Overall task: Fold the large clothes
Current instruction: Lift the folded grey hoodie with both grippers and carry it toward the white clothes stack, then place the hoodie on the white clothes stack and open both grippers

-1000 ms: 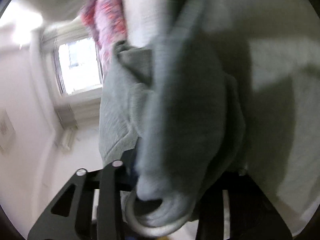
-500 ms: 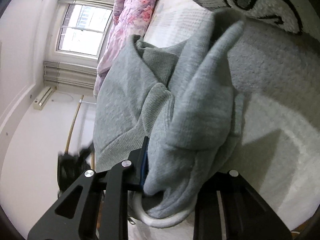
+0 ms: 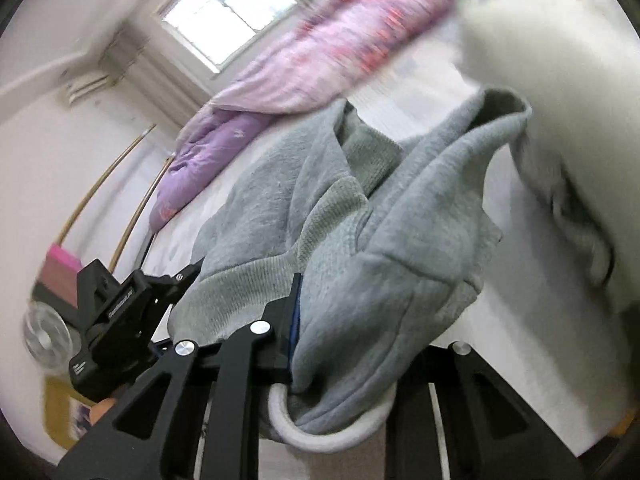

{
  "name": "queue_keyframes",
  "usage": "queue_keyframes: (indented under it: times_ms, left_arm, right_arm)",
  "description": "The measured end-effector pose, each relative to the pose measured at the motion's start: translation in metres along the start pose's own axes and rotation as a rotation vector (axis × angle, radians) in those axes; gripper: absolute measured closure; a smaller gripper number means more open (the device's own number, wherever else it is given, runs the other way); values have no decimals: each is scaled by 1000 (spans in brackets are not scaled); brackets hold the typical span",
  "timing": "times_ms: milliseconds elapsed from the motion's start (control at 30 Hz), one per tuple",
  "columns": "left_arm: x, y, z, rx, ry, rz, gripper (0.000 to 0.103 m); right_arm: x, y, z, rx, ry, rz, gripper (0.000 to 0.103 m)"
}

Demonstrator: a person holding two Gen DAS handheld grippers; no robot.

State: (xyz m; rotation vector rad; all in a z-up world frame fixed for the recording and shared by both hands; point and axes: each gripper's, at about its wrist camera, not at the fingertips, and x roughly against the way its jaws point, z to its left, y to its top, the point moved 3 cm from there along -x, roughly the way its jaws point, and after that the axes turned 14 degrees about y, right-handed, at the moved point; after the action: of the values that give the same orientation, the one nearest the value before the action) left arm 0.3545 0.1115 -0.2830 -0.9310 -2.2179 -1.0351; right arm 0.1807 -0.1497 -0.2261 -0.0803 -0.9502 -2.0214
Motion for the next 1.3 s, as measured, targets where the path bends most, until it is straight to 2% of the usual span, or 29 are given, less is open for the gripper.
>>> queue_keyframes:
  times_ms: [67, 100, 200, 300, 400, 467, 567, 667, 767, 800, 867, 933, 1000, 1067, 1200, 1267, 1300]
  left_arm:
    - [25, 7, -16, 0, -53, -59, 34]
    - [36, 9, -27, -4, -77, -83, 34]
    - [65, 17, -68, -23, -162, -129, 34]
    - [79, 14, -127, -85, -233, -167, 34]
    - [68, 3, -188, -130, -304, -163, 34]
    - [50, -9, -227, -143, -346, -129, 34]
    - [18, -29, -278, -198, -364, -90, 34]
    - [-22, -51, -304, -234, -315, -40, 33]
    - [-77, -75, -299, -214, -206, 85, 32]
    - [-86, -84, -297, -247, -177, 58, 29]
    - [-85, -94, -301, -341, -130, -12, 23]
    - [-83, -100, -299, -362, -119, -17, 21]
    - [-78, -97, -299, -367, -91, -37, 17]
    - [-72, -96, -300, -390, -70, -53, 15]
    - [-50, -91, -302, -468, -13, -120, 12]
    - [-38, -89, -294, -469, 7, -135, 12]
    - [-32, -87, -288, -457, 40, -145, 12]
  right_arm:
    - [13, 10, 19, 75, 11, -27, 87]
    - [40, -4, 27, 103, 25, -38, 87]
    - [80, 23, 51, 166, 84, -104, 87]
    - [127, 55, 52, 192, 119, -164, 87]
    - [178, 84, 39, 207, 105, -225, 87]
    - [212, 98, 20, 203, 84, -260, 87]
    - [250, 114, -17, 178, 27, -278, 86]
    - [262, 117, -65, 108, -38, -233, 86]
    - [248, 106, -118, 4, -153, -117, 85]
    - [239, 98, -140, -59, -177, -66, 85]
    - [226, 83, -173, -164, -156, -5, 80]
    - [226, 78, -189, -227, -115, -14, 76]
    - [229, 78, -192, -230, -108, -2, 71]
    - [231, 84, -191, -223, -150, 26, 53]
    - [245, 97, -175, -117, -265, 87, 51]
    - [244, 95, -163, -43, -342, 134, 51]
    - [244, 89, -155, -1, -392, 163, 50]
